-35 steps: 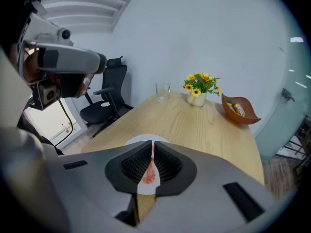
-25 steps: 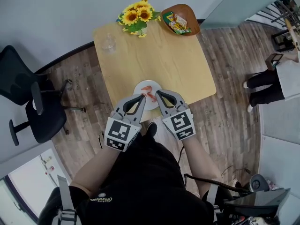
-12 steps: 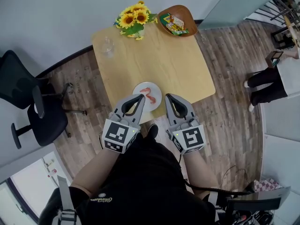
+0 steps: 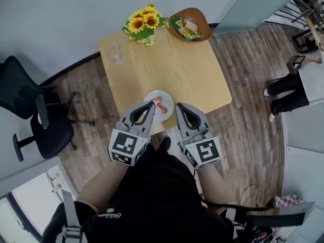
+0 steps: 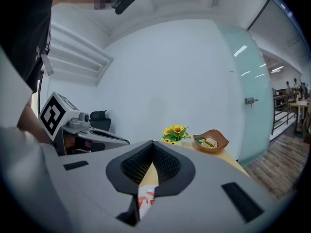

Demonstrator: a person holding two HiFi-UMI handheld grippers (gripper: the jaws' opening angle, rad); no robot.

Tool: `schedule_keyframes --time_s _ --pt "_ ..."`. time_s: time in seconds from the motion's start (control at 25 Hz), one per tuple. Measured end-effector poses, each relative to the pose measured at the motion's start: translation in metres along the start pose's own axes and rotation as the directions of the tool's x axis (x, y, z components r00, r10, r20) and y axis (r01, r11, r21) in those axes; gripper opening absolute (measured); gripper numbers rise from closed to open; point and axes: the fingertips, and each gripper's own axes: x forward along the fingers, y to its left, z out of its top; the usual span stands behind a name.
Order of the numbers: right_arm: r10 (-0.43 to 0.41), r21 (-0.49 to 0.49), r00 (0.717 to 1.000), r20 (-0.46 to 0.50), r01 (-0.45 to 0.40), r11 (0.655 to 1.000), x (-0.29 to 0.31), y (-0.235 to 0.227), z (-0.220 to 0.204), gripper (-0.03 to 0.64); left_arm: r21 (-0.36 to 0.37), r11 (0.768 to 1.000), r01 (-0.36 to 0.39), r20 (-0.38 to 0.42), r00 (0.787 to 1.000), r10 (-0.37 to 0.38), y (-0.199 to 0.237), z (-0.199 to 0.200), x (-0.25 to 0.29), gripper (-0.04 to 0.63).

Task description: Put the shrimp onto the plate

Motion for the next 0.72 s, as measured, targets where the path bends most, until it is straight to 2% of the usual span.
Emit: schedule_keyframes --time_s 0.72 --pt "0.034 -0.019 0.999 -0.007 -0.034 0.999 0.0022 0.0061 0.0023 0.002 -0.002 1.0 -0.02 0.004 1.0 0.02 0.0013 0.0042 -0.0005 0.005"
